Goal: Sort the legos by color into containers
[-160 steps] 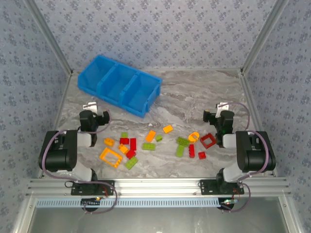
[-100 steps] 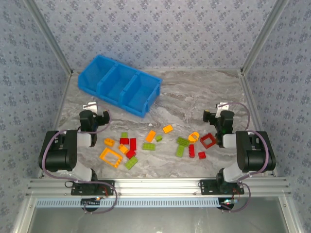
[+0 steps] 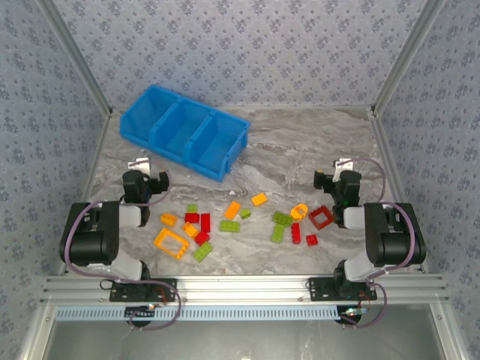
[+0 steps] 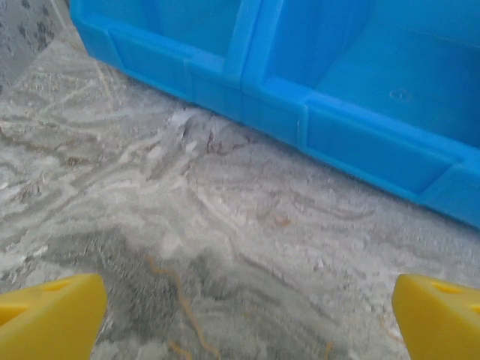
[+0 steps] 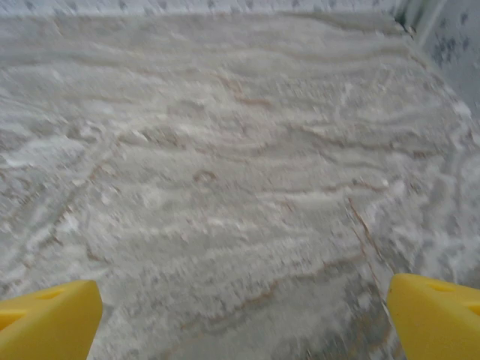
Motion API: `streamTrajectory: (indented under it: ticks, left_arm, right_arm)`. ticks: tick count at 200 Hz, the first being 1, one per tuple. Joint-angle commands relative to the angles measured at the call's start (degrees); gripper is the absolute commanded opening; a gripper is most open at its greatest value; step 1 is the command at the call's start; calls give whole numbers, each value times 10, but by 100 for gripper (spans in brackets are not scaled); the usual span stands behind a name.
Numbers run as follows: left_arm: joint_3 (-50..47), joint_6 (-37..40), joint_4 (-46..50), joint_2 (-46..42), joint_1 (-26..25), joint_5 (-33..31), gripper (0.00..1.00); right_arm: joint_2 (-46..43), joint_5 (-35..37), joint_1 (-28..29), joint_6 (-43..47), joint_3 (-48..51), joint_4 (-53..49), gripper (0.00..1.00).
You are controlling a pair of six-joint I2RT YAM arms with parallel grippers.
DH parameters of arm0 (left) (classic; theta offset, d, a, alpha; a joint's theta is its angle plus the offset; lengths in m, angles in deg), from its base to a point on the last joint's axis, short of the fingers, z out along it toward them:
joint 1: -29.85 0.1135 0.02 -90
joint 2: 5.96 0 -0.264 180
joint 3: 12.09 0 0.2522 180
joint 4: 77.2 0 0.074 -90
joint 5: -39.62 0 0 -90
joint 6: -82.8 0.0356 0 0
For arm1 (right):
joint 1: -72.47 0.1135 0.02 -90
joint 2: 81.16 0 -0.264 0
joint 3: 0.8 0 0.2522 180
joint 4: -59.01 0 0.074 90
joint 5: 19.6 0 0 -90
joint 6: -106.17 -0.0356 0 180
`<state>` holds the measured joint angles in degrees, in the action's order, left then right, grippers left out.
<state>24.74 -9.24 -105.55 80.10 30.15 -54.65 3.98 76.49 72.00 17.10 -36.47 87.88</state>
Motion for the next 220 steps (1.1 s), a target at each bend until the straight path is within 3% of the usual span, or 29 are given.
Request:
streamTrajectory:
  ticks: [1, 14, 22, 32, 38, 48, 56, 59, 64, 73, 89, 96, 109, 124, 168, 220]
  left_arm:
    - [63, 4, 150, -137, -21, -43, 98]
    - [110, -7, 249, -231, -45, -62, 98]
    - [145, -1, 298, -277, -68, -90, 98]
    - [192, -13, 344, -309, -92, -120, 98]
    - [219, -81, 384, -314, -94, -150, 98]
    - [300, -257, 574, -314, -81, -185, 98]
    - [336, -308, 651, -308, -53, -134, 98]
    - [339, -304, 649, -305, -39, -82, 98]
    - [345, -303, 647, -297, -20, -3, 98]
    - [377, -317, 692, -274, -11, 57, 95]
    - [432, -313, 799, -234, -27, 62, 88]
    - [441, -306, 833, -224, -34, 66, 86]
    - [439, -299, 864, -220, -44, 72, 85]
    - [418, -298, 873, -234, -52, 81, 83]
    - [364, -301, 878, -275, -79, 93, 81]
    - [323, -307, 866, -298, -92, 111, 81]
  right_arm:
    - [-118, 80, 25, -16, -109, -226, 100]
    - [-187, 80, 49, -47, -192, -352, 100]
    - [-222, 78, 72, -58, -217, -369, 100]
    - [-244, 75, 91, -136, -256, -387, 100]
    - [-245, 56, 89, -232, -294, -450, 100]
    - [-231, 23, 86, -369, -341, -557, 100]
    - [-209, -55, 82, -386, -353, -540, 100]
    - [-192, -99, 87, -382, -364, -534, 100]
    - [-164, -116, 106, -383, -392, -560, 100]
    - [-116, -59, 168, -380, -456, -649, 99]
    - [-52, 40, 301, -354, -530, -696, 95]
    - [-24, 48, 339, -362, -551, -703, 86]
    - [48, 61, 381, -424, -604, -750, 67]
    - [129, 20, 403, -451, -650, -759, 57]
    - [286, -3, 433, -471, -784, -816, 57]
    - [335, -11, 438, -481, -828, -811, 62]
